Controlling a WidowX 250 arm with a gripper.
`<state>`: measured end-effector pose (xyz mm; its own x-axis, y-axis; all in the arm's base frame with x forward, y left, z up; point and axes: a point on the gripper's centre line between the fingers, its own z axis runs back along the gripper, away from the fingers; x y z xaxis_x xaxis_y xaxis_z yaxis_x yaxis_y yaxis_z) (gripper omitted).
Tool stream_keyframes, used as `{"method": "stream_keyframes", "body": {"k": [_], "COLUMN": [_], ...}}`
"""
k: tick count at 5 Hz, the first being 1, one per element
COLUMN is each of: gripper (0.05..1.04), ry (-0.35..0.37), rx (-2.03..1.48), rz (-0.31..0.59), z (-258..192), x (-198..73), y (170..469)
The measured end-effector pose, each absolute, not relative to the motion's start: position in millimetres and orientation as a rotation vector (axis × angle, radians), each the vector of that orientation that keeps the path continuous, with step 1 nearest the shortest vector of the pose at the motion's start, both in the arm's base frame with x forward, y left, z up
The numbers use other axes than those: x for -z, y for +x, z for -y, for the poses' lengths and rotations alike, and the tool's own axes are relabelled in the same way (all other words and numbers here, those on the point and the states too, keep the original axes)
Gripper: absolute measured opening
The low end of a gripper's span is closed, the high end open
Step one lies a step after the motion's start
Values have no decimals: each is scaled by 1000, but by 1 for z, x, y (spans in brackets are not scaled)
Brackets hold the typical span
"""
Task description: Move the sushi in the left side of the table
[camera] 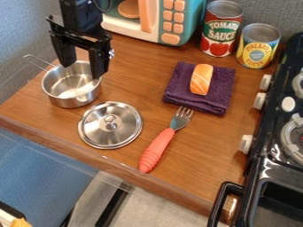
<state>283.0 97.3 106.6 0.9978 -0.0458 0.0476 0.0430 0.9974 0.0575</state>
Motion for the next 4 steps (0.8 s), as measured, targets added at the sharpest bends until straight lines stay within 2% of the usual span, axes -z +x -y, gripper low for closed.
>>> {"method": "stream_keyframes", "body": {"k": [1,2,3,4], "gripper": [1001,1001,1001,1001], "ry": [50,53,15,-18], "rx": [36,62,82,118], "rz": [24,33,28,69], "z": [-95,-53,-14,39], "x": [-98,-95,-87,-88], "y": [284,304,339,385]}}
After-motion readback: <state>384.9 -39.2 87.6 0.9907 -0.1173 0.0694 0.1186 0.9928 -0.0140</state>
